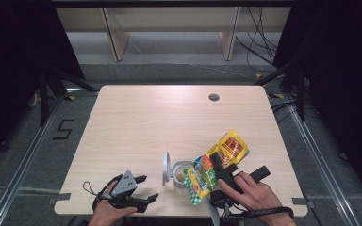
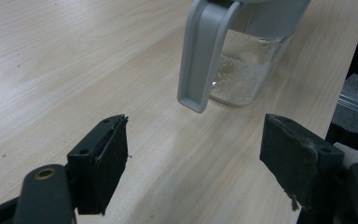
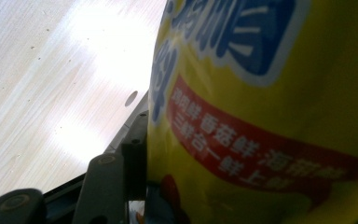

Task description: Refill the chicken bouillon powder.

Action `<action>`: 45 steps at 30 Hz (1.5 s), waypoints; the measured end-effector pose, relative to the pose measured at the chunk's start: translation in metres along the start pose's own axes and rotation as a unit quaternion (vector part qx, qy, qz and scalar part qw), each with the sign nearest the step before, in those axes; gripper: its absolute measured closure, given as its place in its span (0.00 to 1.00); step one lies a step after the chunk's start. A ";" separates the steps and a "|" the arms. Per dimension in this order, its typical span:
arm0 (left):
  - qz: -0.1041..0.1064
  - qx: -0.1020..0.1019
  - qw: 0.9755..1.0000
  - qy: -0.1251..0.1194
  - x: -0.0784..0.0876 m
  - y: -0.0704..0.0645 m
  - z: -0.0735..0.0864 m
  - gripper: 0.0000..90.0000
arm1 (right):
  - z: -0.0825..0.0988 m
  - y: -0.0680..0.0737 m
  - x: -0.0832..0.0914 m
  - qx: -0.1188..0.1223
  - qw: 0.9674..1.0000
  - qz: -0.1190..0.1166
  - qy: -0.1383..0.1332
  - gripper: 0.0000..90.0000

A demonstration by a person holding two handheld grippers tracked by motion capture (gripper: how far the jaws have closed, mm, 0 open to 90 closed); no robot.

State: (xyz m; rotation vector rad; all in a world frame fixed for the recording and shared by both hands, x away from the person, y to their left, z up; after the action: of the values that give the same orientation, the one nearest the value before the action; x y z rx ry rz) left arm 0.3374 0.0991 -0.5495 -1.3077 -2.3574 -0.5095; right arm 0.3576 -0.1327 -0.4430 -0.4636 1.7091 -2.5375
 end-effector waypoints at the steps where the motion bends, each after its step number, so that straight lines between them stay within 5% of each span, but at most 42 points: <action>1: -0.001 -0.001 1.000 0.004 0.001 0.000 0.000 0.25 | 0.000 0.000 0.000 -0.001 1.000 -0.001 -0.001 0.56; 8: 0.001 -0.002 1.000 0.012 0.002 0.001 0.001 0.25 | 0.003 0.006 -0.001 -0.018 1.000 -0.012 0.004 0.56; 10: -0.001 -0.001 1.000 0.006 0.001 0.000 0.001 0.25 | 0.001 0.002 -0.002 0.004 1.000 -0.010 -0.002 0.56; 13: 0.001 0.001 1.000 0.008 0.002 0.001 0.001 0.25 | 0.004 0.004 0.000 -0.017 1.000 -0.011 0.003 0.56; 15: -0.002 0.001 1.000 0.004 0.001 0.001 0.001 0.25 | 0.003 0.000 0.000 0.003 1.000 -0.001 0.000 0.56; 17: -0.001 -0.002 1.000 0.011 0.002 0.001 0.001 0.25 | 0.005 0.004 0.000 -0.014 1.000 -0.010 0.005 0.56; 19: -0.002 0.001 1.000 0.006 0.001 0.000 0.001 0.25 | 0.003 0.001 0.000 0.002 1.000 -0.002 0.001 0.56; 45: 0.000 -0.006 1.000 0.012 0.002 0.001 0.002 0.25 | 0.008 -0.002 0.003 -0.002 1.000 0.000 0.000 0.56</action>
State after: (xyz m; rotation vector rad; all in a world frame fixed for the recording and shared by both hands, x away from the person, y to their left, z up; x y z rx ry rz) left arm 0.3369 0.1021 -0.5495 -1.2997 -2.3376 -0.5371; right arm 0.3574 -0.1396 -0.4382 -0.4647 1.7154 -2.5331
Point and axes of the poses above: each handheld gripper's, and its own axes: x roughly backward along the jaws, z roughly out of its underside, y roughly to its left, the point moved 9 cm from there along -x, roughly forward along the jaws, and after that the axes turned 14 degrees about -x, right-handed, at the moved point
